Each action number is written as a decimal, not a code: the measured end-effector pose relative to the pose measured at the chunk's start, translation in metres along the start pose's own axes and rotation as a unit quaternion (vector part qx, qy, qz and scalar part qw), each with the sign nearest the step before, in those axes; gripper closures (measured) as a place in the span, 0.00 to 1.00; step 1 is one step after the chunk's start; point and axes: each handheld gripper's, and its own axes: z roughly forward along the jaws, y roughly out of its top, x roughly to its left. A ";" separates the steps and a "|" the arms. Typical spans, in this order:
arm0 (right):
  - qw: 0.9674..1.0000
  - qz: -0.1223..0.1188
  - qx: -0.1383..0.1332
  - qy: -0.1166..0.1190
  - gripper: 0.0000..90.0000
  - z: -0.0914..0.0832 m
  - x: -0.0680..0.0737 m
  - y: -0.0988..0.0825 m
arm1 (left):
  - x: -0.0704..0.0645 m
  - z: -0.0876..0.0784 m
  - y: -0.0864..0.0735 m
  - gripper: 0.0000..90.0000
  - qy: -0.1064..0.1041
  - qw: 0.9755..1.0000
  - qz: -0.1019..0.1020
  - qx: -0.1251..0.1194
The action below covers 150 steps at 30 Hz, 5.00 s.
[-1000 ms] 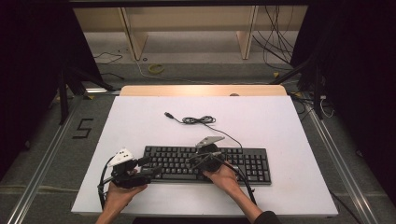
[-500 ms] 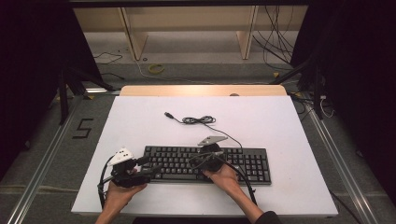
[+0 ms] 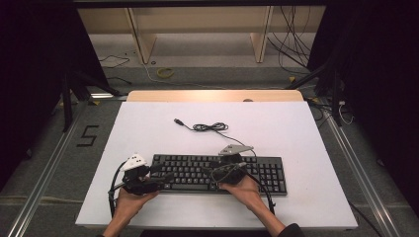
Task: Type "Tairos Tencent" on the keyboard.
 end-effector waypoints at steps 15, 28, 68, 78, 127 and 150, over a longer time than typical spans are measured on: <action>0.999 -0.003 -0.040 0.009 0.41 -0.034 0.000 -0.013 | 0.001 0.018 0.013 0.65 0.002 0.999 0.015 0.028; 0.998 -0.002 -0.056 0.005 0.37 -0.052 -0.002 -0.023 | -0.001 0.041 0.022 0.96 0.002 0.997 0.034 0.067; 0.998 -0.003 -0.056 0.007 0.36 -0.058 0.003 -0.028 | 0.003 0.064 0.019 0.99 0.007 0.992 0.039 0.120; 0.998 -0.001 -0.056 0.007 0.36 -0.055 0.002 -0.026 | 0.002 0.057 0.022 0.94 0.008 0.994 0.034 0.103; 0.999 -0.005 0.030 -0.033 1.00 0.013 -0.007 -0.001 | -0.001 0.000 -0.001 0.28 -0.038 0.999 -0.012 0.009; 0.997 -0.009 0.053 -0.051 1.00 0.026 -0.005 -0.004 | 0.003 -0.001 -0.003 0.29 -0.027 0.999 -0.018 0.011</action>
